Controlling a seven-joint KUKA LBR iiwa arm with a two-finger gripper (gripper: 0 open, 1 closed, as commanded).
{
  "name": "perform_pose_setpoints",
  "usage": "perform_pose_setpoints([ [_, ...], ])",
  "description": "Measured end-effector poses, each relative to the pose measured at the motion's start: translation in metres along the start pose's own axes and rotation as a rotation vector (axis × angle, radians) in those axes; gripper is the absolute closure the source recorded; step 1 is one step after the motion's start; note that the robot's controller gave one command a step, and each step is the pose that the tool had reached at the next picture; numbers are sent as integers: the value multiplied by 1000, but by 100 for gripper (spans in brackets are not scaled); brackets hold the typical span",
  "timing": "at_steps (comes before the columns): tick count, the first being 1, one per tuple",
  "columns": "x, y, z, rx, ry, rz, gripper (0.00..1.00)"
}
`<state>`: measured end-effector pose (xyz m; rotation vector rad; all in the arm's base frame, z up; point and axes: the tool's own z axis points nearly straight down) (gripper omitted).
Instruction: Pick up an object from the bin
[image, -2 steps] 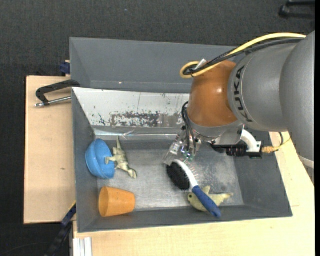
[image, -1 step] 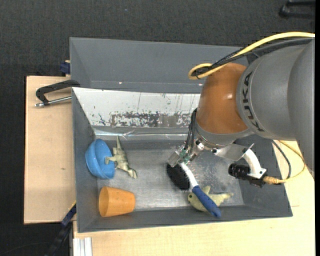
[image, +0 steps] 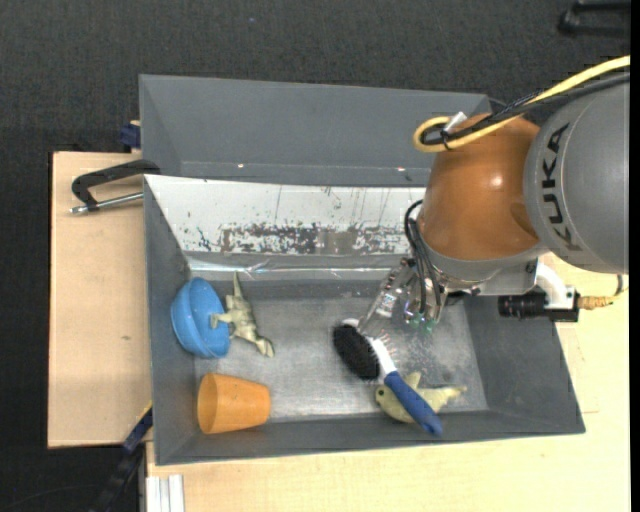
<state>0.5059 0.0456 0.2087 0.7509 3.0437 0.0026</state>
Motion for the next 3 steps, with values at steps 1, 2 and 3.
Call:
perform_pose_setpoints([
  [1, 1, 0, 1, 0, 2, 0, 0],
  [2, -9, 7, 114, 2, 7, -261, 0],
  [3, -10, 7, 112, 0, 4, -258, 100],
])
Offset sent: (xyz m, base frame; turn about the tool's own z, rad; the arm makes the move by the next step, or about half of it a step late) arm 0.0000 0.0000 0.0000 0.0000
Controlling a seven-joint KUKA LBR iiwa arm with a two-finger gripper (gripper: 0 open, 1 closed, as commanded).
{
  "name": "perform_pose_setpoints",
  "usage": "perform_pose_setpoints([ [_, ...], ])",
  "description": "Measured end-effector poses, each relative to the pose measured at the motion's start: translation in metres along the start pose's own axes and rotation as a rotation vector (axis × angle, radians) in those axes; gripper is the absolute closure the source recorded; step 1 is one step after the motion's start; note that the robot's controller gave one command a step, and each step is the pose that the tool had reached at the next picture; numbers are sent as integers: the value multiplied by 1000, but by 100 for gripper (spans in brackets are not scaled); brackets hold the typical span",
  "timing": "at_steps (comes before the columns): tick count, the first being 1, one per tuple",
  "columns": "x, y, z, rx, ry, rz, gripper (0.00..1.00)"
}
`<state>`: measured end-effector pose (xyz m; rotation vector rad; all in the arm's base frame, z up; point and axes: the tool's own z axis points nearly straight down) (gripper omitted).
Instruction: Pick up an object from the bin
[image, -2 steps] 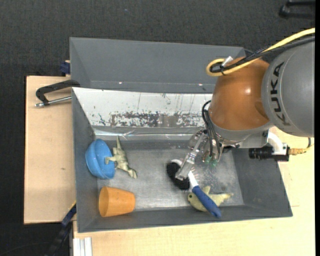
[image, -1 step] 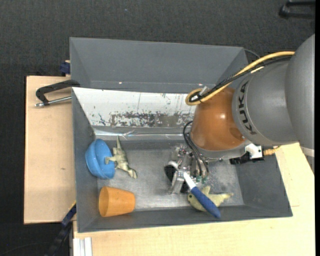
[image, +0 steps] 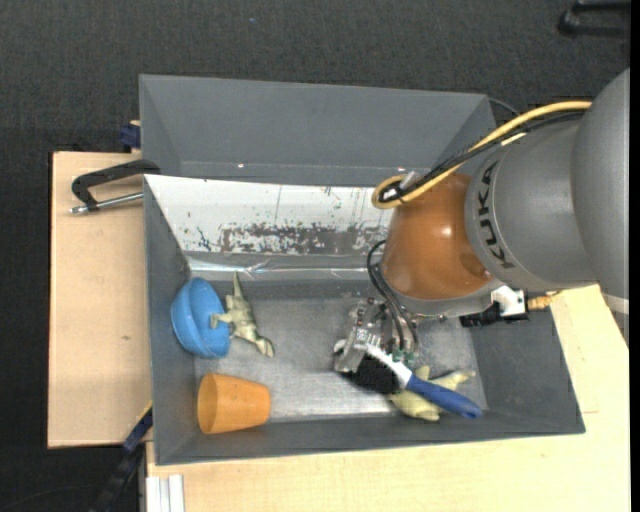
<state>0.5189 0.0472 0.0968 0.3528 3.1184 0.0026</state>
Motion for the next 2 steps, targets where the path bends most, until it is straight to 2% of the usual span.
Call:
perform_pose_setpoints([
  [1, -19, 7, -98, -3, -10, -23, 100],
  [2, -9, 12, -202, -4, -10, -35, 100],
])
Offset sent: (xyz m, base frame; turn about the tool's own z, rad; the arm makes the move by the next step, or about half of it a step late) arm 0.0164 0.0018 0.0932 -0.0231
